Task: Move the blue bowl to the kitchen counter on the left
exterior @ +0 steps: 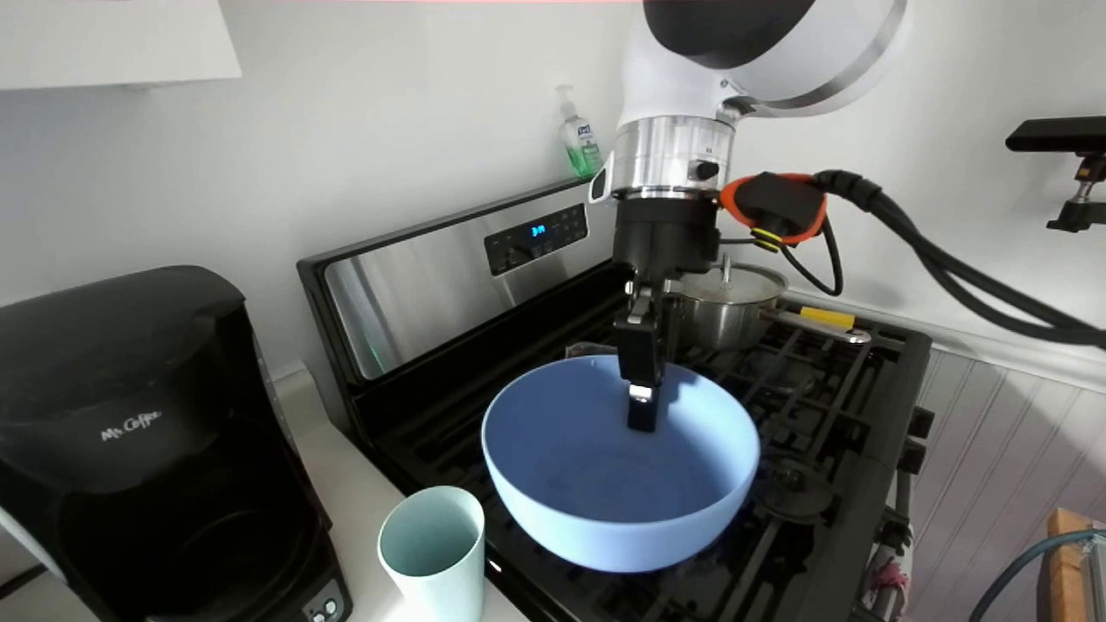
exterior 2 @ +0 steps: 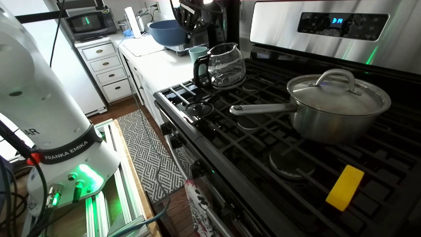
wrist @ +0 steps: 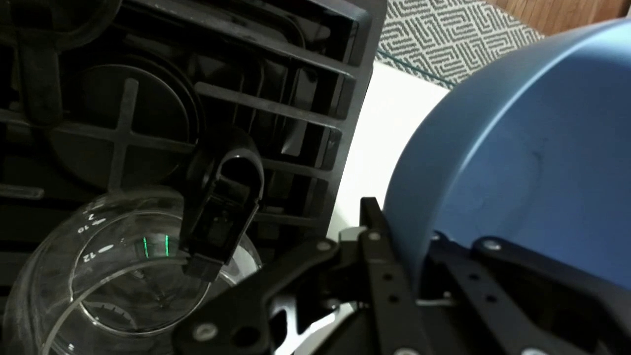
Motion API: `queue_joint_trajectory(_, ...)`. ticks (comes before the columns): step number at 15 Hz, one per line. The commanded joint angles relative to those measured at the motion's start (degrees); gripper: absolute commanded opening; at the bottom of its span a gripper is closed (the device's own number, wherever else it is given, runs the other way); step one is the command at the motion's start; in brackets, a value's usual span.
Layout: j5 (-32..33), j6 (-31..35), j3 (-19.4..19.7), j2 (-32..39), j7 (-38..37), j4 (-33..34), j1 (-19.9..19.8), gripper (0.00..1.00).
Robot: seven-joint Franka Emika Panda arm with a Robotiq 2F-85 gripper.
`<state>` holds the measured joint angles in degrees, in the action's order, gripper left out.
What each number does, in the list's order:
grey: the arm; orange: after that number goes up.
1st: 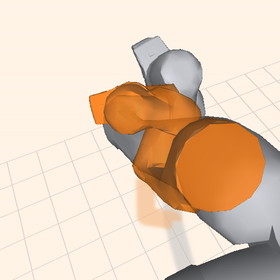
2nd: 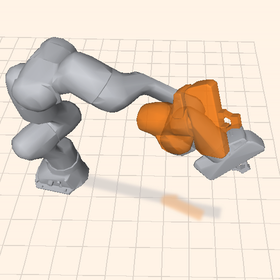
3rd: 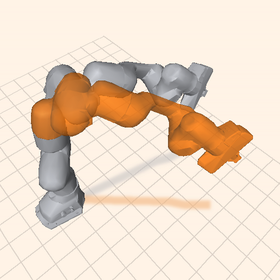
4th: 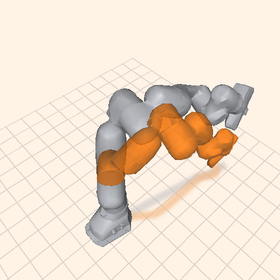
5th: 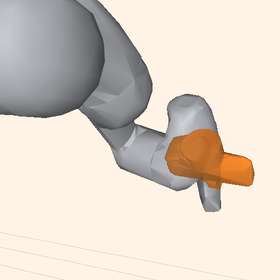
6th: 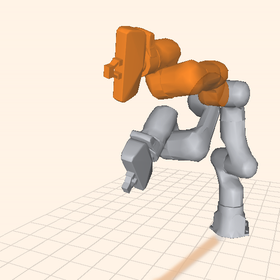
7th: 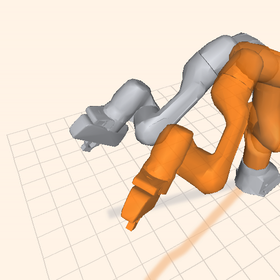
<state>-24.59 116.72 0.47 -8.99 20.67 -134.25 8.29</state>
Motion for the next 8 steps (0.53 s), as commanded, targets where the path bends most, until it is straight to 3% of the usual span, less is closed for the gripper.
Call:
queue_joint_trajectory(1,-4.42,6.85,-3.13,3.53,-5.75,0.89,0.70,0.02)
queue_joint_trajectory(4,-4.47,11.60,-6.17,7.85,-10.17,2.41,1.70,0.02)
queue_joint_trajectory(8,-3.15,9.82,-9.33,13.16,-12.19,4.67,2.51,0.02)
